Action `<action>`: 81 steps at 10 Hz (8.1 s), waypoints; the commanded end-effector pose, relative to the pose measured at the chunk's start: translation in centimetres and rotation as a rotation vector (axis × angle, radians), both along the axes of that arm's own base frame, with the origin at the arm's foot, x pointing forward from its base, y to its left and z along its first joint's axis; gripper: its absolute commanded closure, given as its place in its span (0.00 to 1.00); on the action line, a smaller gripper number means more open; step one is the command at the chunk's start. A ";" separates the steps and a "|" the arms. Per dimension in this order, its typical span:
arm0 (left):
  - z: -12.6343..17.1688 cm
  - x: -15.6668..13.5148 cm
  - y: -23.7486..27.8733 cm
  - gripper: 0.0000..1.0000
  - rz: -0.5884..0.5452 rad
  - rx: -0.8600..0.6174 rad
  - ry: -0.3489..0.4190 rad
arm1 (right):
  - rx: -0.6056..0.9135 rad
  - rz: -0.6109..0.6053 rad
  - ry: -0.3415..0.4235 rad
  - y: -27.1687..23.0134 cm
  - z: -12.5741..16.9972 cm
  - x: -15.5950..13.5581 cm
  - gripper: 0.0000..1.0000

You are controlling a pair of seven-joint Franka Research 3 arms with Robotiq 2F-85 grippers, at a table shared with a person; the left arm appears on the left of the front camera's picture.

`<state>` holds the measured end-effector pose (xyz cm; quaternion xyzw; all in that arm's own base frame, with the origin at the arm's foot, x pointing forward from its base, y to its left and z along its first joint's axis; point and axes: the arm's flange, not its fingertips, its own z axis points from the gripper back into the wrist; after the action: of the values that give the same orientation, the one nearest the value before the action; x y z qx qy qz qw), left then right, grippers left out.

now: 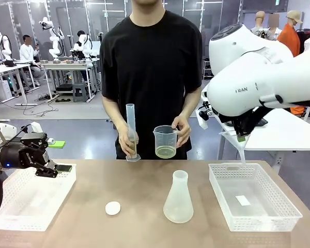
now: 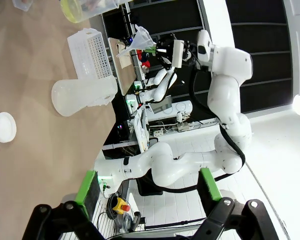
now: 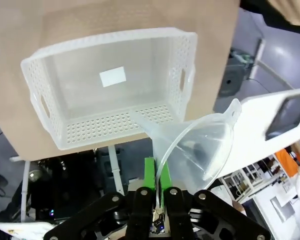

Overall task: Prepare the solutions needed for the experiment.
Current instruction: Pick up the Plastic Funnel and insert it into the Big flask, then once the solution is in the Big flask , pick up the Plastic Funnel and place it back into the right Organizing basket.

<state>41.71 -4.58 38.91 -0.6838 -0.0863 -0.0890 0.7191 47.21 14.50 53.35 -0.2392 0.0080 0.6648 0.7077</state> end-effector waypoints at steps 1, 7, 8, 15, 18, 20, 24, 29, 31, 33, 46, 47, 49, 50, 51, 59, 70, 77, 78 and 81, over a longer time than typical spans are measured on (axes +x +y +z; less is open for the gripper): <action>0.3 0.1 -0.2 0.00 0.009 -0.015 -0.003 | -0.002 -0.013 -0.124 0.3 -1.0 -2.6 1.00; 0.3 0.1 -0.2 0.00 0.009 -0.015 -0.003 | 0.061 0.024 -0.185 1.4 0.4 -4.2 1.00; 0.3 0.1 -0.2 0.00 0.009 -0.015 -0.003 | 0.061 0.024 -0.185 1.4 0.4 -4.2 1.00; 0.3 0.1 -0.2 0.00 0.009 -0.015 -0.003 | 0.113 0.072 -0.181 2.7 -0.3 -5.2 0.96; 0.3 0.1 -0.2 0.00 0.009 -0.015 -0.003 | 0.243 0.196 -0.206 5.5 0.8 -7.8 0.96; 0.3 0.1 -0.2 0.00 0.009 -0.015 -0.003 | 0.303 0.272 -0.226 6.5 1.9 -9.5 0.96; 0.3 0.1 -0.2 0.00 0.009 -0.015 -0.003 | 0.406 0.400 -0.234 8.3 3.0 -12.3 0.96; 0.3 0.1 -0.2 0.00 0.009 -0.015 -0.003 | 0.392 0.428 -0.211 9.2 2.7 -13.7 0.96; 0.3 0.1 -0.2 0.00 0.009 -0.015 -0.003 | 0.389 0.432 -0.210 9.2 2.7 -14.0 0.96; 0.3 0.1 -0.2 0.00 0.009 -0.015 -0.003 | 0.386 0.428 -0.196 9.0 2.4 -14.1 0.96; 0.3 0.1 -0.2 0.00 0.009 -0.015 -0.003 | 0.439 0.424 -0.151 8.9 -1.4 -14.6 0.96; 0.3 0.1 -0.2 0.00 0.009 -0.015 -0.003 | 0.443 0.432 -0.150 9.1 -2.0 -14.6 0.96; 0.3 0.1 -0.2 0.00 0.009 -0.015 -0.003 | 0.446 0.446 -0.144 9.5 -3.0 -14.2 0.96; 0.3 0.1 -0.2 0.00 0.009 -0.015 -0.003 | 0.438 0.451 -0.138 9.7 -3.3 -14.1 0.96; 0.3 0.1 -0.2 0.00 0.009 -0.015 -0.003 | 0.429 0.452 -0.135 9.8 -3.7 -13.9 0.96; 0.3 0.1 -0.2 0.00 0.009 -0.015 -0.003 | 0.388 0.465 -0.133 10.0 -6.4 -13.3 0.96; 0.3 0.1 -0.2 0.00 0.009 -0.015 -0.003 | 0.345 0.449 -0.135 10.3 -6.1 -12.7 0.51; 0.3 0.1 -0.2 0.00 0.009 -0.015 -0.003 | 0.381 0.453 -0.130 10.2 -6.2 -13.2 0.51; 0.3 0.1 -0.2 0.00 0.009 -0.015 -0.003 | 0.381 0.453 -0.130 10.2 -6.2 -13.2 0.51; 0.3 0.1 -0.2 0.00 0.009 -0.015 -0.003 | 0.381 0.453 -0.130 10.2 -6.2 -13.2 0.51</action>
<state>41.72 -4.58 38.91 -0.6837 -0.0862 -0.0890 0.7191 34.07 24.70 47.21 -0.1422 -0.2139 0.7788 0.5723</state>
